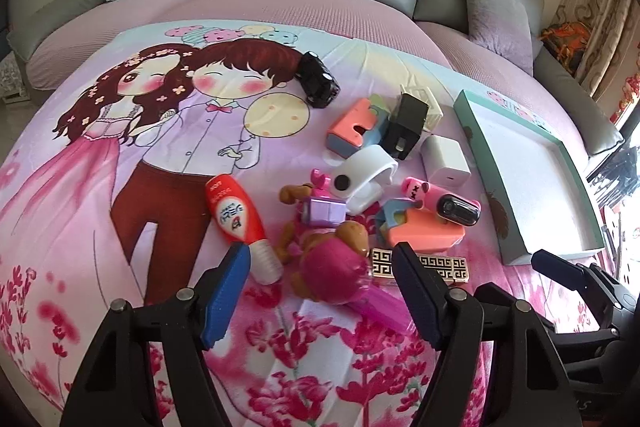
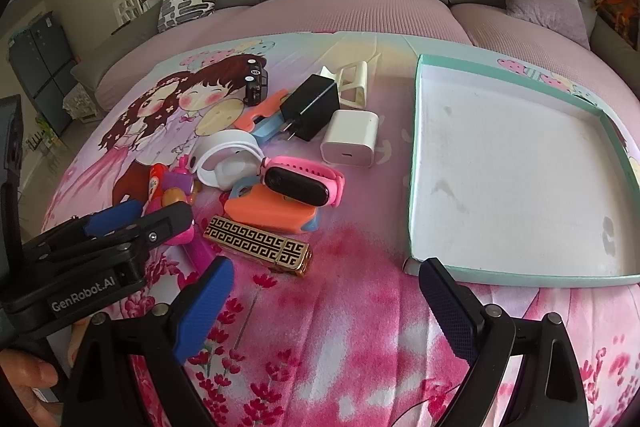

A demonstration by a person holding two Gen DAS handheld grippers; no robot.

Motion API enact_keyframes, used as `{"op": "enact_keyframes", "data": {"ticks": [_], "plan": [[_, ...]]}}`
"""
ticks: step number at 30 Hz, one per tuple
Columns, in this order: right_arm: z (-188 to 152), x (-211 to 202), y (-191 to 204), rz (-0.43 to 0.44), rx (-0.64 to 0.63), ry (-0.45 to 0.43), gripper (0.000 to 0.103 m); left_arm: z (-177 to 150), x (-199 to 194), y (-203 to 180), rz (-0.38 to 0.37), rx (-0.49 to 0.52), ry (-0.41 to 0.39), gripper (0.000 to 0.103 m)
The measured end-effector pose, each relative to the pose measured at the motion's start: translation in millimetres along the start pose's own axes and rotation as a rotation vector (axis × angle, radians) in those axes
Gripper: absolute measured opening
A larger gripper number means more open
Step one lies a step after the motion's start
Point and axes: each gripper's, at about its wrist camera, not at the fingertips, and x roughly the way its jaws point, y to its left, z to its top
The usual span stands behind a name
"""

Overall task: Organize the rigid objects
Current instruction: 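Grasp the pink toy figure with the left gripper while the right gripper approaches the gold harmonica, then lift the pink toy figure with the left gripper while the right gripper lifts the gold harmonica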

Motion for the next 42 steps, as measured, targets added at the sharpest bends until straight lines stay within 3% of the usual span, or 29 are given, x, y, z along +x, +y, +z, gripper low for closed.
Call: {"op": "enact_keyframes", "data": {"ticks": [8, 21, 30, 38, 42], "plan": [[0.4, 0.8, 3.6, 0.003, -0.013, 0.004, 0.096, 0.1, 5.6, -4.6, -0.031, 0.011, 0.016, 0.04], [4.3, 10.9, 21.0, 0.02, -0.021, 0.015, 0.095, 1.4, -18.7, 15.0, -0.036, -0.035, -0.059, 0.04], [-2.2, 20.4, 44.1, 0.011, -0.053, 0.055, 0.095, 4.8, -43.6, 37.3, 0.001, -0.061, -0.131, 0.04], [7.5, 34.8, 46.4, 0.016, 0.064, 0.057, 0.096, -0.7, -45.7, 46.9, -0.002, -0.08, -0.128, 0.04], [10.0, 41.8, 54.4, -0.021, 0.07, 0.048, 0.095, -2.6, -45.2, 52.8, 0.009, -0.087, -0.125, 0.04]]}}
